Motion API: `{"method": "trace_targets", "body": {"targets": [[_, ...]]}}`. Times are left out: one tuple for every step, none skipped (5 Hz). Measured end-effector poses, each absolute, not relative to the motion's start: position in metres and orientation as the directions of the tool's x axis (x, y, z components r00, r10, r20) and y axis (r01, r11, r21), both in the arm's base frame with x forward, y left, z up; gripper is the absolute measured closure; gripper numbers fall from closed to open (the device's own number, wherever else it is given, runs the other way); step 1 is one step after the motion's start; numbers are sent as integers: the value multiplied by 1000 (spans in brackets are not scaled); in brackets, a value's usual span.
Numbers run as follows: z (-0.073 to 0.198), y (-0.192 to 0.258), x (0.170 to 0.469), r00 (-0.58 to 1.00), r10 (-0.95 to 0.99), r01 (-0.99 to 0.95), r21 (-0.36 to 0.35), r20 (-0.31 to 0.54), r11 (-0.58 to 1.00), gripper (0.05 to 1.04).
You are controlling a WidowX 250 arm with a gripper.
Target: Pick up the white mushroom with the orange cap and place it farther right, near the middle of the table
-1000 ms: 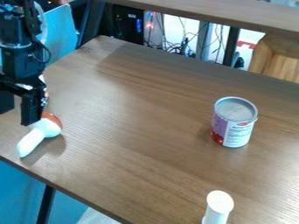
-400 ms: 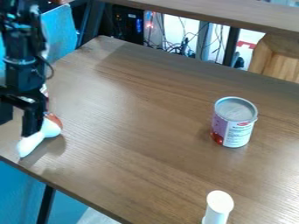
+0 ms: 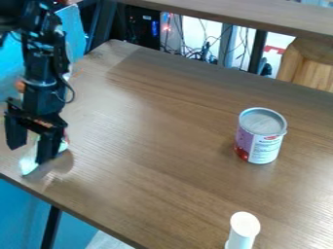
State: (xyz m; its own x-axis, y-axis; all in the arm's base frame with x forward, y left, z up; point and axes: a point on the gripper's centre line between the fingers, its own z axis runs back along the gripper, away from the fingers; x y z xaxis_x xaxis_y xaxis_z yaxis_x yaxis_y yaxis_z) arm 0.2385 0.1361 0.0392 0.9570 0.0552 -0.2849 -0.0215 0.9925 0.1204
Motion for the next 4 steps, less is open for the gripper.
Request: {"method": "trace_targets", "body": {"targets": [[29, 132, 241, 953, 42, -7, 119, -301, 993, 82], [21, 136, 244, 944, 58, -11, 146, -326, 989, 128], [21, 136, 246, 944, 62, -14, 148, -325, 989, 268], [21, 131, 247, 946, 63, -26, 118, -318, 993, 534]]}}
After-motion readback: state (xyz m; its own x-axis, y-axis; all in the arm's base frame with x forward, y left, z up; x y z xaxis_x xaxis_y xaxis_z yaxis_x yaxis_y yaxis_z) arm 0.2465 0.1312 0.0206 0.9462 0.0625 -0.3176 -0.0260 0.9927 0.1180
